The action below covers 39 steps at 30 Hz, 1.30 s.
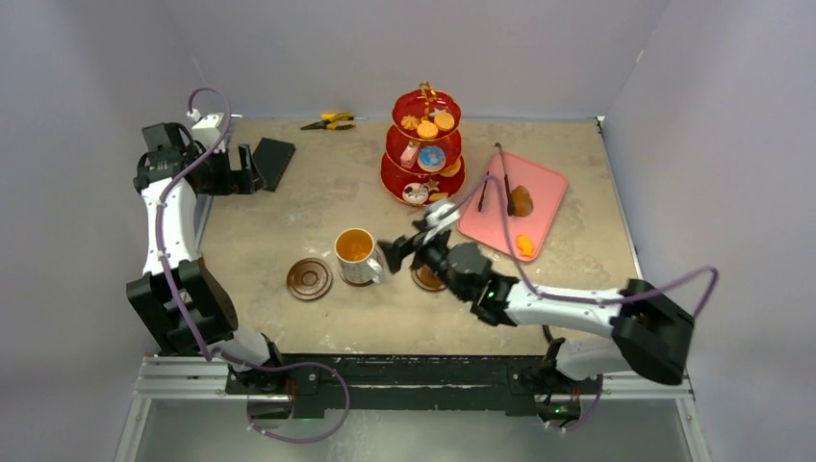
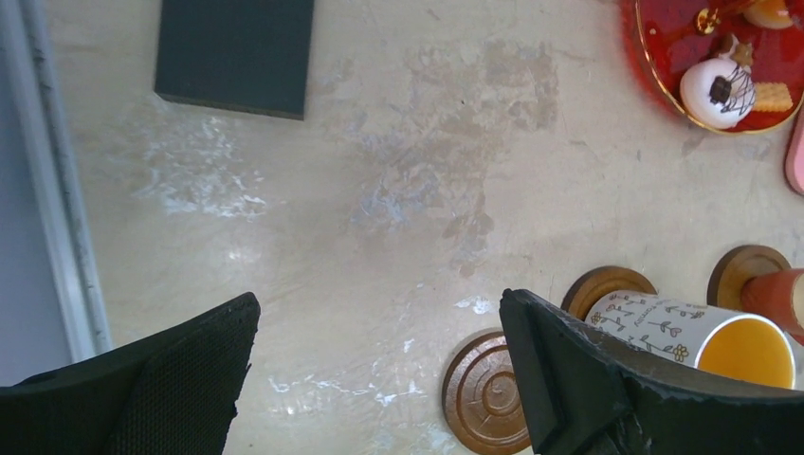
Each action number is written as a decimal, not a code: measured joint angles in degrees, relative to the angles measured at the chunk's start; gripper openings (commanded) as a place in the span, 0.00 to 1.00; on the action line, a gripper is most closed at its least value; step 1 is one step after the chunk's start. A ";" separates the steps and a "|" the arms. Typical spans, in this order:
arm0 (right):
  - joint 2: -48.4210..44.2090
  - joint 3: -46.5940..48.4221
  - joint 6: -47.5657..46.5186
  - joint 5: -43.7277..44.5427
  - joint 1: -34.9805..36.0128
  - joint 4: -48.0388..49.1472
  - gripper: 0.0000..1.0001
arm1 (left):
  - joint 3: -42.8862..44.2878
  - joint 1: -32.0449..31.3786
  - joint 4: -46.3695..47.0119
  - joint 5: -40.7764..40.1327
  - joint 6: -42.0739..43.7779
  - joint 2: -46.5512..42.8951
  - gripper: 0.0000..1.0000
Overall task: Serve the afternoon tea
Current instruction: Reset both arms
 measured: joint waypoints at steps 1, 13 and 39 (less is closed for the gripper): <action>-3.02 -0.02 0.94 -0.48 -2.71 -1.25 0.99 | -1.22 -0.07 0.90 0.39 -0.07 0.00 0.99; -20.65 -8.70 9.11 2.93 -38.23 -10.78 0.99 | -25.75 -9.42 24.52 -2.93 -3.02 -0.87 0.99; 5.60 -19.26 -1.29 12.94 -56.37 27.80 0.99 | -64.96 -11.15 101.81 -9.79 -17.79 3.56 0.99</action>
